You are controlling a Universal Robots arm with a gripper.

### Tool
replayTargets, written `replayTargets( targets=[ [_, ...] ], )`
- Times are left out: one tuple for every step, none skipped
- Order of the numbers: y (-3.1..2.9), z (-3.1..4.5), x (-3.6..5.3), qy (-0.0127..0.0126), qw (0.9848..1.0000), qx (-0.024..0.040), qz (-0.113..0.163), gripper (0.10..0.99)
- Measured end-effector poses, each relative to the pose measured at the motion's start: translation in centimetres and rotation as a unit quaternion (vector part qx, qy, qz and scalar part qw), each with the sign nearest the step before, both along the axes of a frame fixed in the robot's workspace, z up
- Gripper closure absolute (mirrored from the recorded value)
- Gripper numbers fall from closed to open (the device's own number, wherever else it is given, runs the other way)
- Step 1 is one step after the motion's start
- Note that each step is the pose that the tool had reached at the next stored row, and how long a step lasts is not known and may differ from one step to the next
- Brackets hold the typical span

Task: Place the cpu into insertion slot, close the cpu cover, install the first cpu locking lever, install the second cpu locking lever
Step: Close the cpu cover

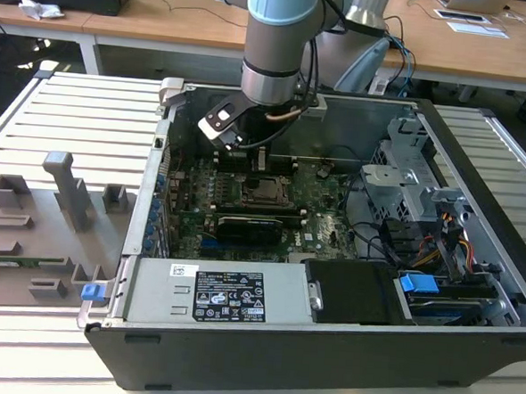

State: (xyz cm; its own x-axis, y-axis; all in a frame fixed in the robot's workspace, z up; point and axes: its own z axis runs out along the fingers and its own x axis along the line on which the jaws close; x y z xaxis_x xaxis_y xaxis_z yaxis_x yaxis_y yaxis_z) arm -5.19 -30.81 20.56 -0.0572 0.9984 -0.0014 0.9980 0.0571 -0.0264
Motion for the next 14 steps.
replayTargets(
  targets=[
    [0.01, 0.00, 0.24, 0.0000, 1.0000, 0.0001, 0.000, 0.980],
    [0.01, 0.00, 0.48, 0.0001, 1.0000, 0.0001, 0.000, 0.980],
    [-0.02, 0.01, 1.14, 0.0010, 1.0000, 0.0000, 0.000, 0.980],
    [-0.07, 0.01, 1.58, 0.0019, 1.0000, 0.0000, 0.000, 0.980],
    [-0.10, 0.01, 1.87, 0.0025, 1.0000, 0.0000, 0.000, 0.980],
    [-0.19, 0.01, 2.37, 0.0035, 1.0000, 0.0000, 0.000, 0.980],
    [-0.35, 0.01, 2.72, 0.0043, 1.0000, 0.0001, 0.000, 0.980],
    [-0.51, 0.01, 2.87, 0.0045, 1.0000, 0.0000, 0.000, 0.980],
    [-0.73, 0.01, 2.92, 0.0046, 1.0000, 0.0000, 0.000, 0.980],
    [-0.97, 0.01, 2.93, 0.0046, 1.0000, 0.0001, 0.000, 0.980],
    [-0.99, 0.07, 2.92, 0.0046, 1.0000, 0.0001, 0.000, 0.980],
    [-0.99, 0.22, 2.92, 0.0046, 1.0000, 0.0001, 0.000, 0.980],
    [-0.99, 0.62, 2.92, 0.0046, 1.0000, 0.0001, 0.000, 0.980],
    [-1.00, 0.89, 2.92, 0.0046, 1.0000, 0.0001, 0.000, 0.980]
  ],
)
